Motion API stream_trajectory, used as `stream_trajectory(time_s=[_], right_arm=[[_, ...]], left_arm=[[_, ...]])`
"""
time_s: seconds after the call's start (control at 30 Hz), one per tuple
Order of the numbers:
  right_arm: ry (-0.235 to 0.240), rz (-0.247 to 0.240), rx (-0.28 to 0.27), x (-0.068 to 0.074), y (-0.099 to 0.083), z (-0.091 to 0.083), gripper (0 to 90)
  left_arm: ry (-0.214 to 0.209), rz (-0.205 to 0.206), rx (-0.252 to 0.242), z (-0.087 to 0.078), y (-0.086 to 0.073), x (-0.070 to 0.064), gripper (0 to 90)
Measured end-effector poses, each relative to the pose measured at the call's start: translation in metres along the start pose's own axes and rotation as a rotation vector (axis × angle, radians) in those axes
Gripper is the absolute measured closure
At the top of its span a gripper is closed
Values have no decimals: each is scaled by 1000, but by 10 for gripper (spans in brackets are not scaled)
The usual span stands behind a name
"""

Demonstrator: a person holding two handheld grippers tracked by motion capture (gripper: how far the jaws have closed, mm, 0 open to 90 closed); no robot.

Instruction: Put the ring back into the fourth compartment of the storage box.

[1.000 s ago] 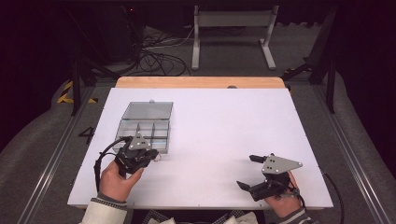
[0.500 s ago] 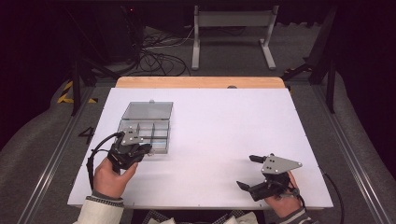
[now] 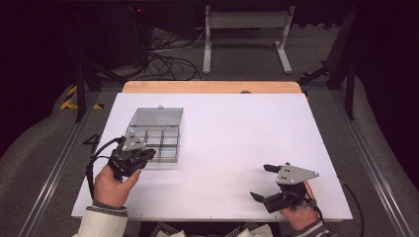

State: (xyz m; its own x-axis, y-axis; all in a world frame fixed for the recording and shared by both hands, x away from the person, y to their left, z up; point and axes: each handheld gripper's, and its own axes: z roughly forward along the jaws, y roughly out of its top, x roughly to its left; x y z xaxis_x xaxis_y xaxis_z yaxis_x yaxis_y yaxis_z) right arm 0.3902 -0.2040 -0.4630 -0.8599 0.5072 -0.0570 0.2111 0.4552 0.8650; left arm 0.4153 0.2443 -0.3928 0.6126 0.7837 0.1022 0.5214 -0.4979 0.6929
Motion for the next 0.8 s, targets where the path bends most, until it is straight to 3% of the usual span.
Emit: stream_trajectory(time_s=[0.4, 0.8], right_arm=[[0, -1, 1, 0, 0, 0, 41], [-1, -1, 3, 0, 0, 0, 42]], left_arm=[[51, -55, -18, -9, -7, 23, 864], [114, -120, -15, -7, -17, 44, 863]])
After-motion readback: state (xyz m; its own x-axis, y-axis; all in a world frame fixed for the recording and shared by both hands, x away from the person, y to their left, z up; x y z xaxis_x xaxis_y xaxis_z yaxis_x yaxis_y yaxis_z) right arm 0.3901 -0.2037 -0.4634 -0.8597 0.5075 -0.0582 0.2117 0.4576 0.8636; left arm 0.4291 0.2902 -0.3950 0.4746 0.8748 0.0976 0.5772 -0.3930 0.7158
